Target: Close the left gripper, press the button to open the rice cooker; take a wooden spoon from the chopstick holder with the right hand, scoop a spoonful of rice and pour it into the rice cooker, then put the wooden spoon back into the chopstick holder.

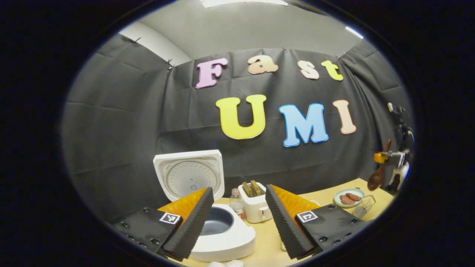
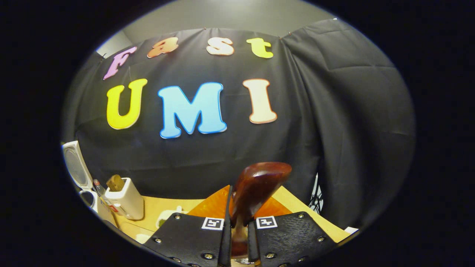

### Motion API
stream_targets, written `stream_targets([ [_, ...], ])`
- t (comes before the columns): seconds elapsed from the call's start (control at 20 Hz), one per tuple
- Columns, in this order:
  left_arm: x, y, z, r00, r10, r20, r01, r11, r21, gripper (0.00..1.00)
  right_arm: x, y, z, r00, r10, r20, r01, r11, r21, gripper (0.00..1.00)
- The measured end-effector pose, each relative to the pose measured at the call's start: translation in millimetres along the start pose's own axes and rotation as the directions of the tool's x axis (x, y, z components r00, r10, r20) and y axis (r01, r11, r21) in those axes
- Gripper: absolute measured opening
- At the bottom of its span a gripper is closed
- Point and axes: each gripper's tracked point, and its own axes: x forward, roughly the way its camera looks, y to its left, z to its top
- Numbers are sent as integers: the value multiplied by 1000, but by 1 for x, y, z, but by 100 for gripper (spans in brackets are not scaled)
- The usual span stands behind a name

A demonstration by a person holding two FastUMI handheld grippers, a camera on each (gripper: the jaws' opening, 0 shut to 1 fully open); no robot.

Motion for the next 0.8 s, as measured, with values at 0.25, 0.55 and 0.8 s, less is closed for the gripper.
stream_targets([
  [0.25, -12, 15, -13, 1000, 2, 6, -2, 999, 33, 99, -23, 89, 17, 994, 106, 19, -107, 994, 30, 17],
  [0.55, -21, 24, -24, 1000, 20, -22, -20, 1000, 17, 97, -31, 168, -70, 975, 204, -93, -209, 977, -41, 18],
  [0.8, -21, 31, -23, 999, 40, -18, -39, 999, 32, 99, -29, 198, -154, 961, 207, -183, -241, 951, -195, 17],
])
